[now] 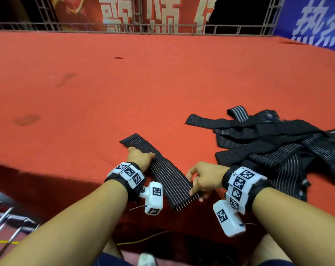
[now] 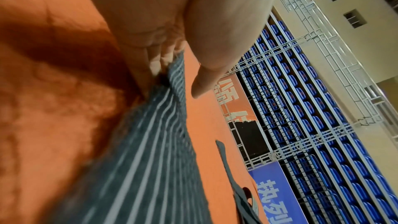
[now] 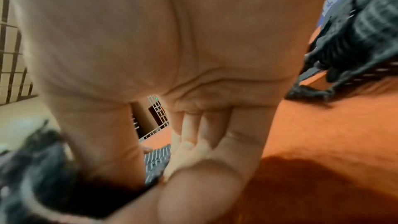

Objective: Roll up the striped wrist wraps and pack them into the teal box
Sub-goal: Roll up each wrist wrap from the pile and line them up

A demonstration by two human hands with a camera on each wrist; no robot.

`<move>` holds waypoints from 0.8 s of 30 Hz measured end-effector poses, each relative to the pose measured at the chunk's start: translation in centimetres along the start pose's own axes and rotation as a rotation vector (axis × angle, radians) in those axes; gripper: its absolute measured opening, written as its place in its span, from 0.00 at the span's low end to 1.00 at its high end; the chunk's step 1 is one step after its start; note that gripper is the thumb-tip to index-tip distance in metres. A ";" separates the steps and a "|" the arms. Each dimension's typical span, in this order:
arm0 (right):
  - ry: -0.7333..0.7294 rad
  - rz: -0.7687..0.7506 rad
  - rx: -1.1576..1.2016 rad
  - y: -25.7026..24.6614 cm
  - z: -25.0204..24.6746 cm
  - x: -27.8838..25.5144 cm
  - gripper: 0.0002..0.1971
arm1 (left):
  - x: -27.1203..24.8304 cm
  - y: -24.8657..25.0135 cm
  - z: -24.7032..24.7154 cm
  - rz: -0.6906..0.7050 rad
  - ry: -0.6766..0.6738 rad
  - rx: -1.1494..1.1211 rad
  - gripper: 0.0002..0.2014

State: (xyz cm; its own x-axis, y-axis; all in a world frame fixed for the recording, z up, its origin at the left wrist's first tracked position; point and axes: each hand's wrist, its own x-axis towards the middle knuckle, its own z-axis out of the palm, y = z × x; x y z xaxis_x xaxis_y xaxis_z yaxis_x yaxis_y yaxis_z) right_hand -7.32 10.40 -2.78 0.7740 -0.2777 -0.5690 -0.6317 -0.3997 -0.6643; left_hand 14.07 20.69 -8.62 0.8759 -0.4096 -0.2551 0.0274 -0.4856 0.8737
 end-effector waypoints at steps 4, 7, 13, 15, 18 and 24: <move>-0.018 0.027 -0.157 1.4 1.2 -1.2 0.15 | -0.4 -0.8 0.7 0.076 -0.097 0.086 0.18; -0.028 0.047 -0.237 2.4 2.2 -1.9 0.18 | -1.9 -0.9 1.7 0.160 -0.200 0.112 0.16; 0.128 0.080 -0.352 3.3 2.4 -3.0 0.11 | -4.5 -0.3 2.8 0.275 -0.416 0.181 0.27; 0.255 0.046 -0.318 3.2 1.6 -2.8 0.10 | -4.6 -0.1 3.0 0.293 -0.488 0.164 0.34; 0.434 -0.020 -0.240 2.6 0.3 -1.9 0.10 | -4.4 0.6 3.2 0.329 -0.544 0.129 0.44; 0.545 -0.112 -0.162 0.9 -2.0 0.9 0.09 | -3.0 2.1 2.9 0.356 -0.531 0.015 0.54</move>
State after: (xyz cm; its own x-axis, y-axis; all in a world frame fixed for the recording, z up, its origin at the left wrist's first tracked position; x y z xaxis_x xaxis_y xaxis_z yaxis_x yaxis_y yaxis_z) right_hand -7.08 8.03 -2.93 0.7733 -0.6186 -0.1389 -0.5629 -0.5691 -0.5994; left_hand 10.09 18.67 -7.18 0.4716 -0.8731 -0.1236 -0.2313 -0.2578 0.9381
